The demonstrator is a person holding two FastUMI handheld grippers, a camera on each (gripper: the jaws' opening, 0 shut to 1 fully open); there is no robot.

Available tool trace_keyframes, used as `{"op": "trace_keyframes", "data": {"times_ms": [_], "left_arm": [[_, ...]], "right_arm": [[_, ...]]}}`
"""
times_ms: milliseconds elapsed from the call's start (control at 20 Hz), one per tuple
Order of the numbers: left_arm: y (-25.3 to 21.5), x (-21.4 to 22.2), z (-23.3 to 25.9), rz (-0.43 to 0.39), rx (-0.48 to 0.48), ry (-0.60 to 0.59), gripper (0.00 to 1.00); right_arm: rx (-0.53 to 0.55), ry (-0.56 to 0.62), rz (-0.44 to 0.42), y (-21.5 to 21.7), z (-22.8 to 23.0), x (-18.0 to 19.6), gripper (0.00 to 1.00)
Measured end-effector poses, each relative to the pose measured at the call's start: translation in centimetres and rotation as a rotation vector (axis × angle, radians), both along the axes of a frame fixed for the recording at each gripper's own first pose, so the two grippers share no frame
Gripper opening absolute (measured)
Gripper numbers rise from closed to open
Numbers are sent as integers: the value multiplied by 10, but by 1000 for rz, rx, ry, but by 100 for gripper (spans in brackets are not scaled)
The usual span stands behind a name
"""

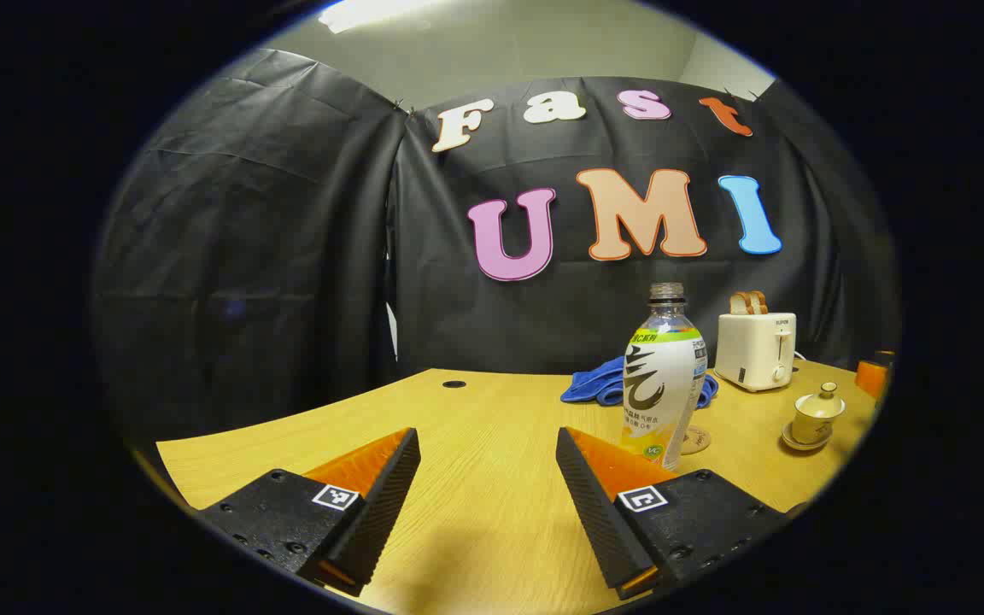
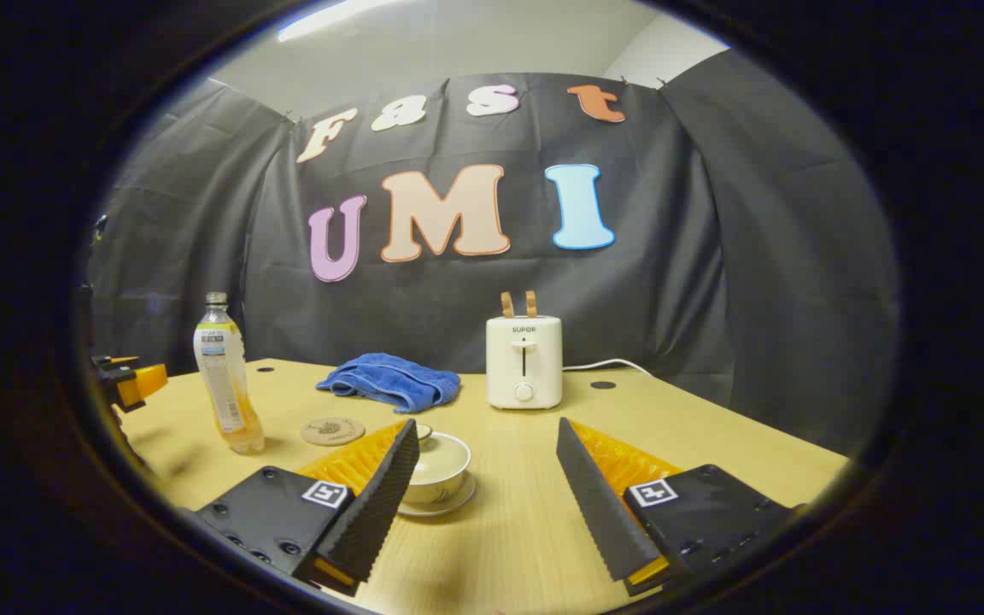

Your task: Open the teacup lid with one hand, grasp the water bottle and pour water into the teacup with the other hand; after pouring, place the water bottle on the coaster and then close the teacup lid.

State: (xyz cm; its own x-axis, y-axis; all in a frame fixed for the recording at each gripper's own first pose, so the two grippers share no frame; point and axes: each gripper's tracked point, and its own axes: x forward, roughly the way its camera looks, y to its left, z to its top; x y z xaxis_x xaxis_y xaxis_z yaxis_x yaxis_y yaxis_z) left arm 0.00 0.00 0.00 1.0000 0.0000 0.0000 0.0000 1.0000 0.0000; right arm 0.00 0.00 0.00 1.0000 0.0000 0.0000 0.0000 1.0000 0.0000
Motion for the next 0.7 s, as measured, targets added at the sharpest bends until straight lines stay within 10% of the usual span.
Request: {"op": "trace_keyframes", "data": {"times_ms": [700], "left_arm": [[-1, 0, -1, 0, -1, 0, 94]], "right_arm": [[1, 2, 0, 1, 0, -2, 100]]}}
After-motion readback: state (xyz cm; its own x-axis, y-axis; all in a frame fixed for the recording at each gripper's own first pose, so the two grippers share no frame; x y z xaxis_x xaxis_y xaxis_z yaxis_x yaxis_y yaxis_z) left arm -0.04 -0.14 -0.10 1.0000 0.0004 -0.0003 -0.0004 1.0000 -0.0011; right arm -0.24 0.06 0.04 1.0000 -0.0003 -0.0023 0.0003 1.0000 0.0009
